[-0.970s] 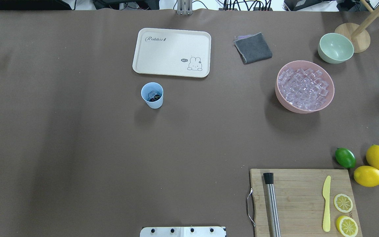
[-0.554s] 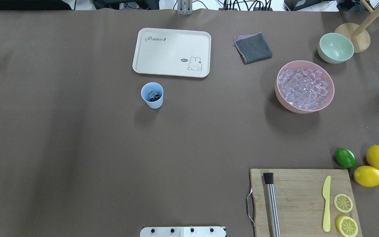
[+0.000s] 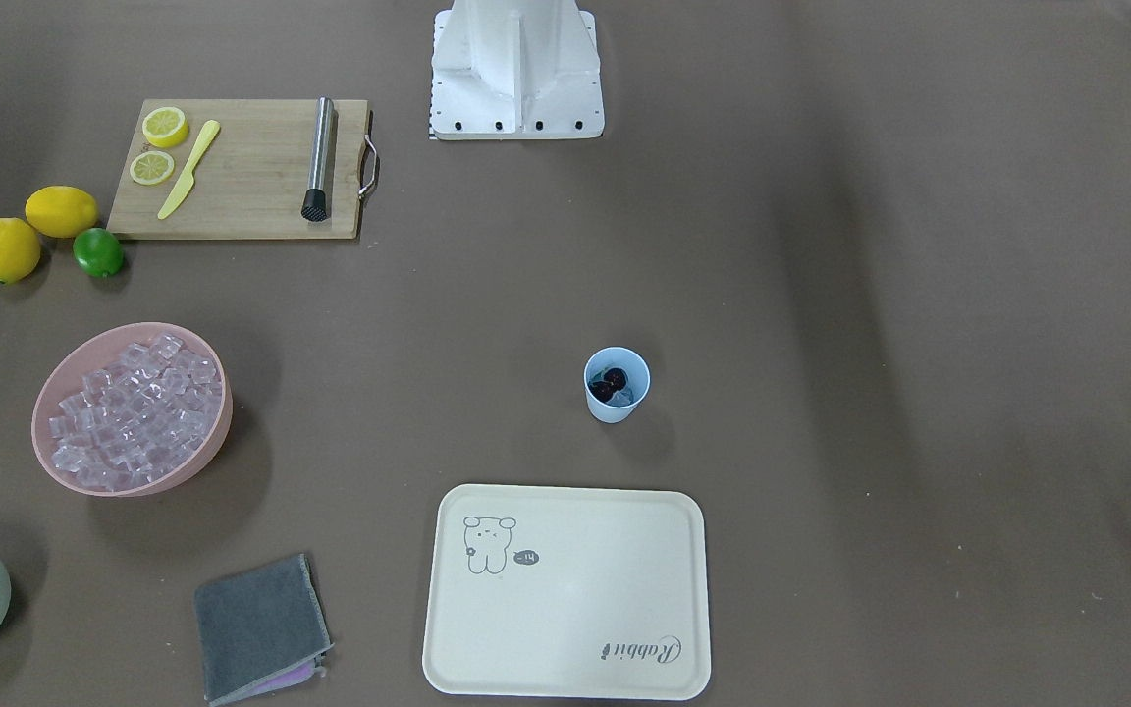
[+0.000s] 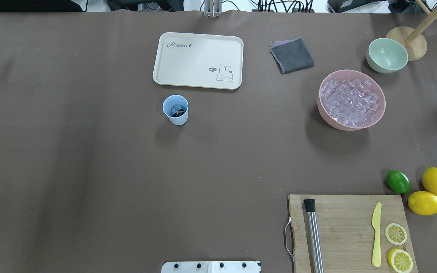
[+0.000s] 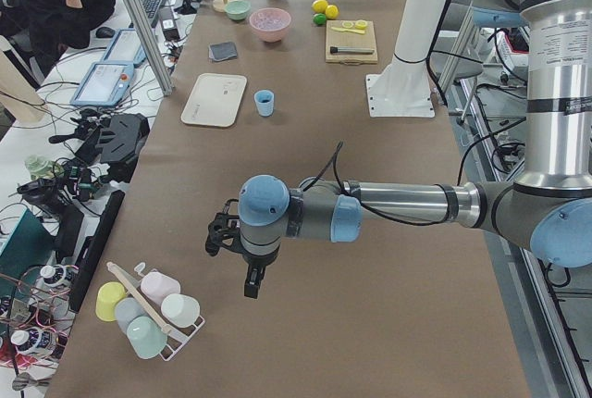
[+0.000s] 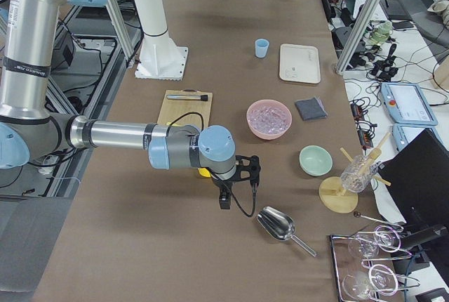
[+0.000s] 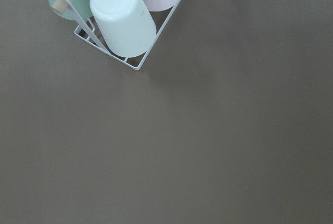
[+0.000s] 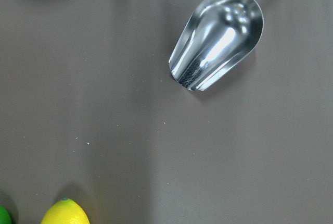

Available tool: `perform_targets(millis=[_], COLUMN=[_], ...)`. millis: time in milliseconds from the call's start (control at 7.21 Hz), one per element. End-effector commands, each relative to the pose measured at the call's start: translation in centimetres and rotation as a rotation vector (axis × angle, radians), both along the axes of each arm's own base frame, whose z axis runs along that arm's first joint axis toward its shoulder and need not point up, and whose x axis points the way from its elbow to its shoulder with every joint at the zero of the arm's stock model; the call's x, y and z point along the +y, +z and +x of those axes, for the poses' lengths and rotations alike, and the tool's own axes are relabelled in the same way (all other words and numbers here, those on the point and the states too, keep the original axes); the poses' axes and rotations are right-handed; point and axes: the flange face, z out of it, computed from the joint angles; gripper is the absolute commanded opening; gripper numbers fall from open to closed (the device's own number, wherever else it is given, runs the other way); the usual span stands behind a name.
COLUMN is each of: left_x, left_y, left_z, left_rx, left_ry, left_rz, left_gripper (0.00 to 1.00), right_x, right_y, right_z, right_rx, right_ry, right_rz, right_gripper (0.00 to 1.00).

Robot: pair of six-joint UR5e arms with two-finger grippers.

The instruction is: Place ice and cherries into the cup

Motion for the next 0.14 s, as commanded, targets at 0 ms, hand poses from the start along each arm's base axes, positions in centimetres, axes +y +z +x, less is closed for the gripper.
perform_targets(millis=[0], left_x=[-0.65], left_y=[-0.05], left_z=[0.76], left_rx=[-0.008], left_ry=[0.01], left_rz=[-0.002], left_gripper=[0.98], right_x=[-0.05], right_y=[-0.03], right_z=[-0.01], right_rx=[-0.002], right_ry=[0.0], right_rz=[0.0], right_gripper=[1.0])
